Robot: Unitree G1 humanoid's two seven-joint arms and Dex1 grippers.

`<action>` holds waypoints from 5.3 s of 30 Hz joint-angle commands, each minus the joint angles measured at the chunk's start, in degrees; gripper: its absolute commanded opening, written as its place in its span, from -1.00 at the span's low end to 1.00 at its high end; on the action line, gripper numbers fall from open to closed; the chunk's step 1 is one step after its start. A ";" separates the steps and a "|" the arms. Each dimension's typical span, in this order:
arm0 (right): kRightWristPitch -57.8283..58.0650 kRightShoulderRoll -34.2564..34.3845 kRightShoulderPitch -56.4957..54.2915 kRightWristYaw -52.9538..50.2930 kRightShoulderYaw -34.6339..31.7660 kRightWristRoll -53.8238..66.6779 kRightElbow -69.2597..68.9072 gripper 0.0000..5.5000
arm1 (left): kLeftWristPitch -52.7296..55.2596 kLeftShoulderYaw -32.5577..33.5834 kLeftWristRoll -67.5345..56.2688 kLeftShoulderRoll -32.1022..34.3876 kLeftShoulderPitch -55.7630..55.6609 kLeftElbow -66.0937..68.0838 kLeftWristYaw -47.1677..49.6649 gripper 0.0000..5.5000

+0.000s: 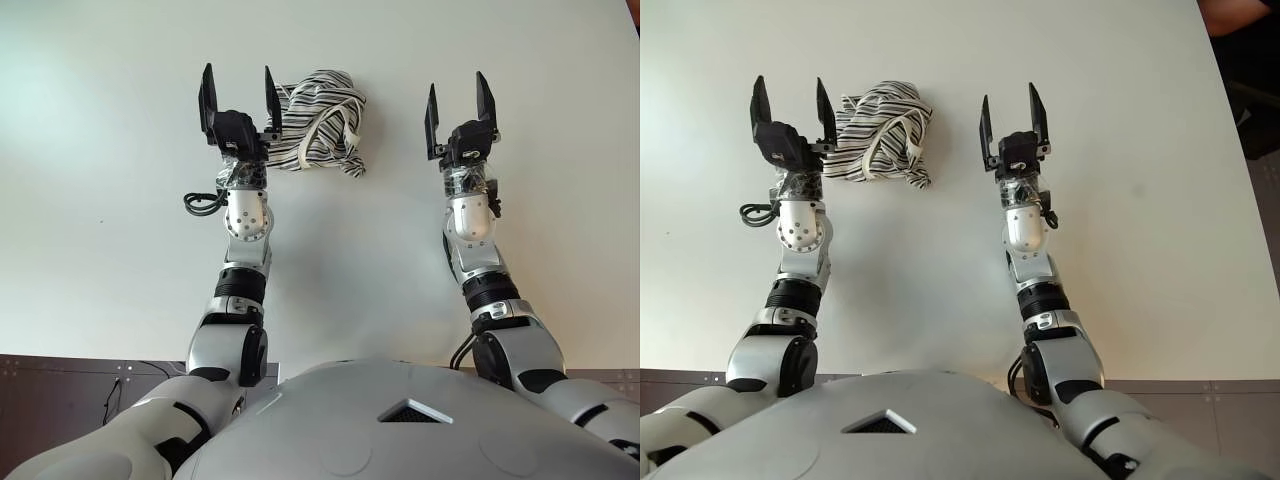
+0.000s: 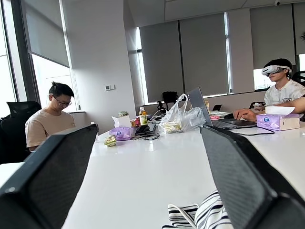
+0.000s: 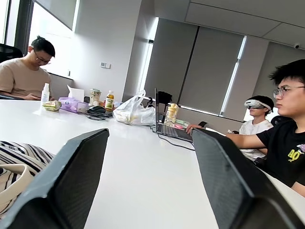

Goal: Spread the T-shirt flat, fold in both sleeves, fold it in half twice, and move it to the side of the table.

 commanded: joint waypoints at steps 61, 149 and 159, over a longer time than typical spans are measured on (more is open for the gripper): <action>-1.60 -0.87 -1.15 1.02 3.26 -2.54 2.15 0.15 | 7.96 -11.02 28.48 20.13 -4.96 -0.64 2.17 0.44; 12.38 -29.27 7.85 28.88 4.50 -6.77 -1.87 -0.39 | -10.91 -24.74 8.83 36.79 14.25 -9.34 -38.37 0.46; 10.03 -43.15 10.21 23.64 0.71 -8.45 -0.07 0.22 | -10.80 -23.19 8.34 38.47 15.42 -9.26 -37.73 0.46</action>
